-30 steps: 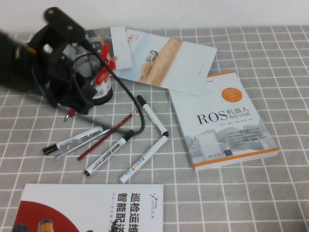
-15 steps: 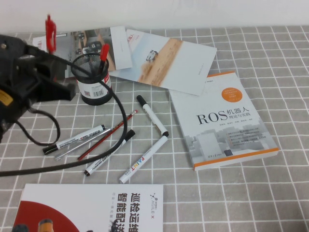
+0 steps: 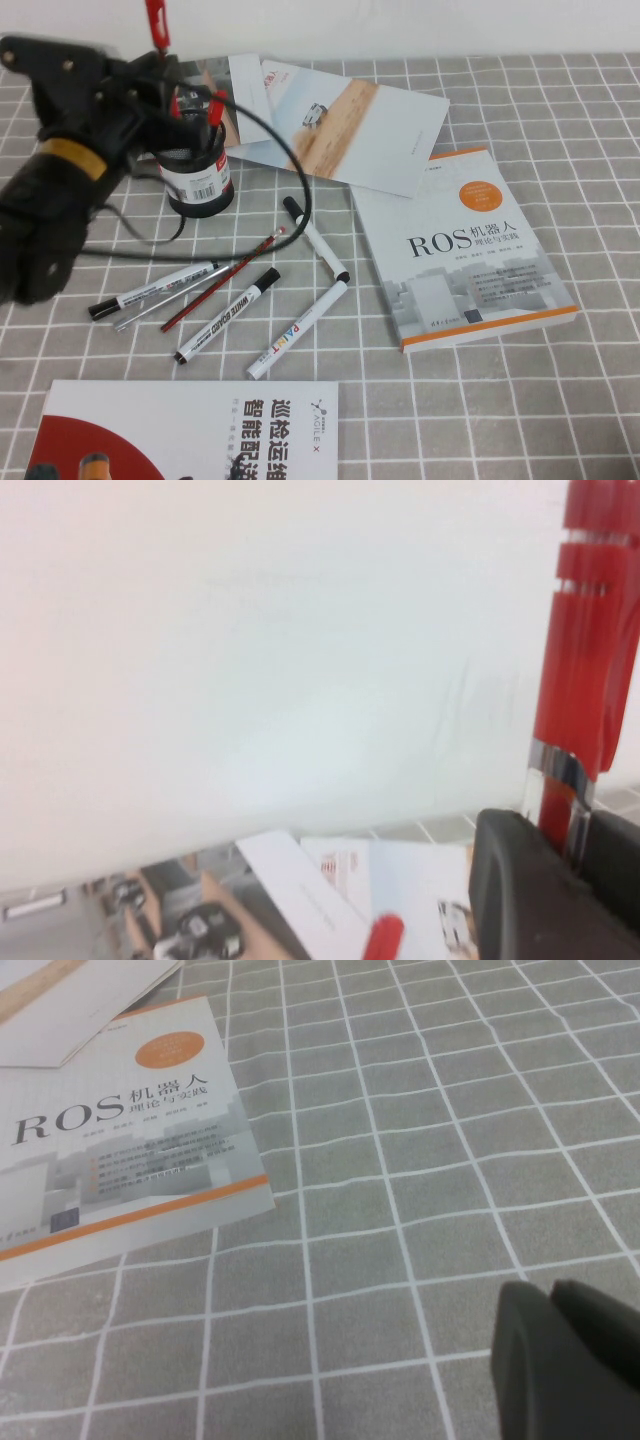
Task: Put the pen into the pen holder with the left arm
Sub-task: Place the pen onto the pen holder
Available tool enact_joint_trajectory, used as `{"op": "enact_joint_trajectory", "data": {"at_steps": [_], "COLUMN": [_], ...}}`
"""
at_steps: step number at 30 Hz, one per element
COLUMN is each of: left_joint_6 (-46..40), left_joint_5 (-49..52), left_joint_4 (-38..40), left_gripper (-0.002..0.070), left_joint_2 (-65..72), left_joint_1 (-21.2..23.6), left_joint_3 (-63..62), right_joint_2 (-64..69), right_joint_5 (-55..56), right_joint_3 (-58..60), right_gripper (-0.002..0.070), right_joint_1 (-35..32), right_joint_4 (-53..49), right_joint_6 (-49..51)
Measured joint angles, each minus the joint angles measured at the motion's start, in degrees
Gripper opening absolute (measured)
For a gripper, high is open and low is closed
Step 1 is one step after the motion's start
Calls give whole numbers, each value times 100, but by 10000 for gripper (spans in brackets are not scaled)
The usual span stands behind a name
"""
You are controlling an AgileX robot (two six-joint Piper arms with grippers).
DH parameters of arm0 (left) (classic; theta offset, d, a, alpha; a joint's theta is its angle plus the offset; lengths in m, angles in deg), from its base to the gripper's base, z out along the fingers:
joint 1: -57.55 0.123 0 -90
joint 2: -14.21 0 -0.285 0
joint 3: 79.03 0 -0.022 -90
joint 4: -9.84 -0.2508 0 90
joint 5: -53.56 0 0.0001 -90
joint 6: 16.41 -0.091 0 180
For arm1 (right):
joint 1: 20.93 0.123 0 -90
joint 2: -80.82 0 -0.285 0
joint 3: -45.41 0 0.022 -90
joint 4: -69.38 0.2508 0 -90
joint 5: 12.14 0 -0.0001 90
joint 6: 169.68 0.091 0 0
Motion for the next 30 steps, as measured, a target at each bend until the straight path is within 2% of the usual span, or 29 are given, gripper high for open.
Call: {"op": "enact_joint_trajectory", "data": {"at_steps": [10, 22, 30], "left_joint_6": [132, 218, 347], "left_joint_5": [-136, -267, -252], "left_joint_4": [-20, -83, -982], "left_gripper": [70, 70, 75], "left_joint_2": [1353, 1982, 1982], "left_joint_1": [124, 320, 322], "left_joint_3": [-1054, -1114, -1128], "right_joint_2": [0, 0, 0], "right_joint_5": [0, 0, 0], "right_joint_3": [0, 0, 0], "right_gripper": [-15, -15, -15], "right_joint_1": [0, 0, 0], "right_joint_4": [0, 0, 0], "right_joint_6": [0, 0, 0]}}
